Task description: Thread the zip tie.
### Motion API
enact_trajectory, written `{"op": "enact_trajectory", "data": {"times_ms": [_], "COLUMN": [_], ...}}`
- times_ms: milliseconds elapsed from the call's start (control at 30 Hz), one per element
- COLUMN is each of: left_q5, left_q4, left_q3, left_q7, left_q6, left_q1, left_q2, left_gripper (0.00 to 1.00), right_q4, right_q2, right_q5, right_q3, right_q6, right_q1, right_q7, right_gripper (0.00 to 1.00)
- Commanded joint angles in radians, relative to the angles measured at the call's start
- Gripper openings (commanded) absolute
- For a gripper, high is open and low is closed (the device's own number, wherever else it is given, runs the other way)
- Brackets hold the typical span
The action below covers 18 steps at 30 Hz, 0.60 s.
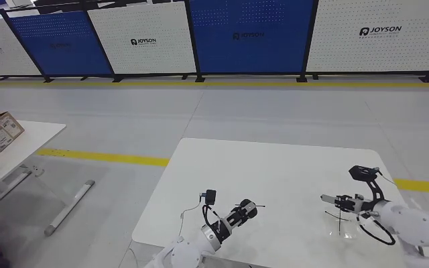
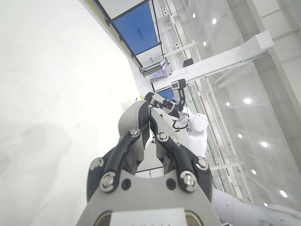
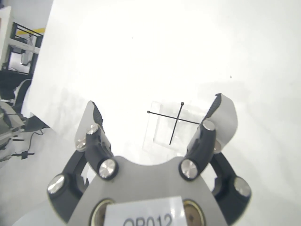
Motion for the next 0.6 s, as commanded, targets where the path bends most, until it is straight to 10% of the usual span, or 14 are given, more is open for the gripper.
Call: {"op": "enact_trajectory", "data": {"times_ms": [0, 567], "left_q5": [0.000, 0.000], "left_q4": [0.000, 0.000], "left_q3": [0.000, 0.000], "left_q7": [0.000, 0.000], "left_q6": [0.000, 0.000], "left_q1": [0.000, 0.000], "left_q2": [0.000, 0.000], "left_gripper": [0.00, 0.00], "right_q4": [0.002, -0.045], "right_q2": [0.001, 0.008], "right_q5": [-0.012, -0.014], "right_q3": [-0.003, 0.007], "right_q6": [0.012, 0.019], "right_q1": [0.006, -0.003], "right_q7": [0.009, 0.050], "right_gripper": [1.00, 1.00]}}
